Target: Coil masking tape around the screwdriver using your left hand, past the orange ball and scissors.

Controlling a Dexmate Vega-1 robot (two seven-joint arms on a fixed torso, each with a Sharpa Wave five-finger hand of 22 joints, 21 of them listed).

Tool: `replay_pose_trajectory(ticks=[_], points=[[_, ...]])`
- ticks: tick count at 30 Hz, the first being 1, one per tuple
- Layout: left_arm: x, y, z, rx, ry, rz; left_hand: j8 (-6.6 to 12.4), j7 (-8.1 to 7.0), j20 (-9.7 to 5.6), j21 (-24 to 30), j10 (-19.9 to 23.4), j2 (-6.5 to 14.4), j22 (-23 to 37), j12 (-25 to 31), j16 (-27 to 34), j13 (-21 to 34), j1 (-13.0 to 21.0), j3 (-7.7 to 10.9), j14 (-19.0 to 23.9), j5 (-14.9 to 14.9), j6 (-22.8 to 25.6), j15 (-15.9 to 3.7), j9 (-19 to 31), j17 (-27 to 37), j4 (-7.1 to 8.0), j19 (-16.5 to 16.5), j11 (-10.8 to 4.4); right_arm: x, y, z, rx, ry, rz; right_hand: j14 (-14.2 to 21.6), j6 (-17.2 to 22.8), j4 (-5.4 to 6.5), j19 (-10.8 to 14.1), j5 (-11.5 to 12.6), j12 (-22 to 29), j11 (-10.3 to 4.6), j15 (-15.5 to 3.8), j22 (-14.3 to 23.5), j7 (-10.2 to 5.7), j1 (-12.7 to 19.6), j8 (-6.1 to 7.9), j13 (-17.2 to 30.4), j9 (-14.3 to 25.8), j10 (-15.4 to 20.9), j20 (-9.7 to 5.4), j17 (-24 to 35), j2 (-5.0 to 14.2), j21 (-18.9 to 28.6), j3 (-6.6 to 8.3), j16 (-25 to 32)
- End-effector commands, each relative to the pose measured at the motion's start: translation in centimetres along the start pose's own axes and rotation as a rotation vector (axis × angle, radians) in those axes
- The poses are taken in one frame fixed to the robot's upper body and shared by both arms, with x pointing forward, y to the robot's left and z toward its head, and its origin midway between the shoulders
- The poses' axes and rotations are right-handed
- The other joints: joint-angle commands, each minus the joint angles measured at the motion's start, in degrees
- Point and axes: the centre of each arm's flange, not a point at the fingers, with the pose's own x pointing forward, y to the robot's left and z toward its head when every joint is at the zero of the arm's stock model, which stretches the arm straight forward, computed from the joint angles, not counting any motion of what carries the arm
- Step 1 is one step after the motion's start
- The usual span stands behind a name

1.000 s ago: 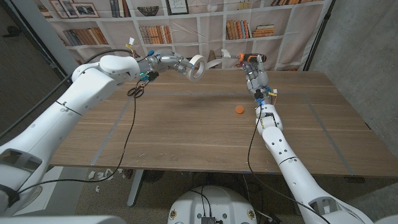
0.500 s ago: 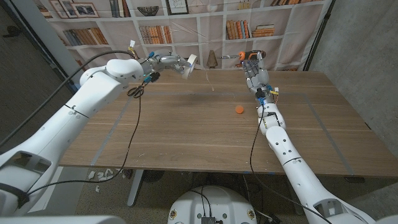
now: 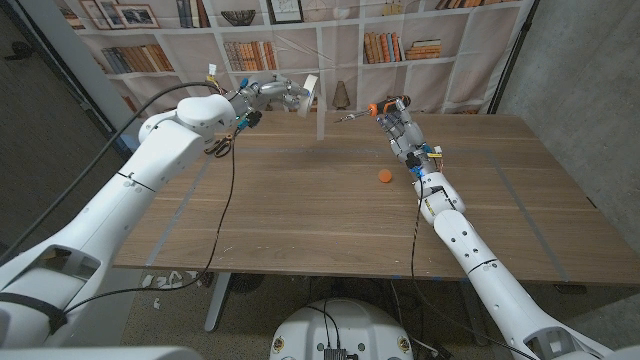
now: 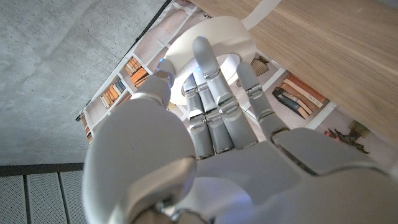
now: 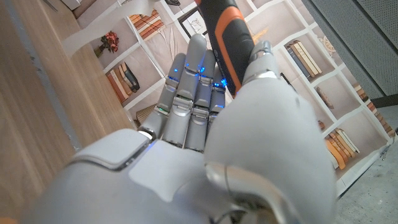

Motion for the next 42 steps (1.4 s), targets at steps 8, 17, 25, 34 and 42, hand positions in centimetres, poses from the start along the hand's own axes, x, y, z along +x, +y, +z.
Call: replay_pose_trajectory(ticks=[8,17,25,34,42], points=[[-2.3,-0.8,4.7,0.042,-0.135,0.101,-0.05,0.45,-0.42,0.5,7.6,5.8,0.0,-0.3,0.0,8.5,5.6,2.59,0.4,0.4,1.0,-0.81,0.0,0.2,1.73,0.3,-6.61,-1.1,-3.2,-2.3,-0.14,-0.007,-0.115,8.4,6.4,0.34,-1.7,-0.9,-0.8,-8.51,-12.19,0.3,-7.49,6.0,0.12,0.5,0.1,8.8,-7.41,0.7,8.27,-0.5,6.43,-0.5],[-3.4,-1.7,5.6,0.017,-0.165,0.133,-0.13,0.36,-0.57,0.5,7.9,5.7,0.0,-0.4,0.0,8.5,5.7,2.65,0.6,0.4,1.3,-0.87,-0.1,0.3,1.64,0.6,-6.64,-1.4,-3.6,-3.5,-0.169,-0.011,-0.153,8.1,6.3,0.4,-2.1,-1.1,-1.0,-8.54,-12.24,0.2,-7.69,5.7,0.15,0.4,0.1,8.6,-7.46,0.9,8.39,-0.6,6.63,-0.7],[-3.6,-2.3,6.5,0.031,-0.166,0.16,-0.16,0.49,-0.76,0.8,8.6,5.5,0.0,-0.8,0.1,7.8,5.9,2.78,1.4,0.2,2.0,-0.92,-0.4,0.4,1.32,1.2,-6.66,-1.1,-3.3,-3.5,-0.192,-0.043,-0.161,7.8,6.2,0.44,-2.2,-1.4,-1.2,-8.52,-12.26,0.2,-7.67,5.5,0.15,0.4,0.0,8.6,-7.57,1.0,8.48,-0.7,6.83,-1.0],[-4.5,-3.2,8.5,0.057,-0.168,0.137,-0.41,0.92,-0.75,1.1,9.0,5.3,0.0,-1.1,0.2,7.3,6.3,2.93,2.0,0.0,2.2,-1.02,-0.7,0.5,0.99,1.9,-6.7,-0.7,-3.3,-3.7,-0.232,-0.082,-0.197,7.5,6.1,0.46,-2.6,-1.7,-1.3,-8.63,-12.27,0.2,-8.01,5.2,0.15,0.5,0.0,8.4,-7.73,1.1,8.53,-0.8,7.08,-1.2],[-3.9,-3.5,9.0,-0.034,-0.153,-0.011,-0.72,1.28,-0.55,1.2,9.1,5.3,0.0,-1.4,0.2,7.1,6.5,3.06,2.2,-0.1,2.2,-0.83,-0.9,0.6,0.93,2.0,-6.55,0.2,-2.3,-3.2,-0.272,-0.128,-0.222,7.5,6.1,0.37,-2.7,-1.9,-1.6,-8.57,-12.32,0.2,-7.96,5.1,0.19,0.5,0.0,8.4,-7.67,1.2,8.56,-0.9,7.34,-1.2]])
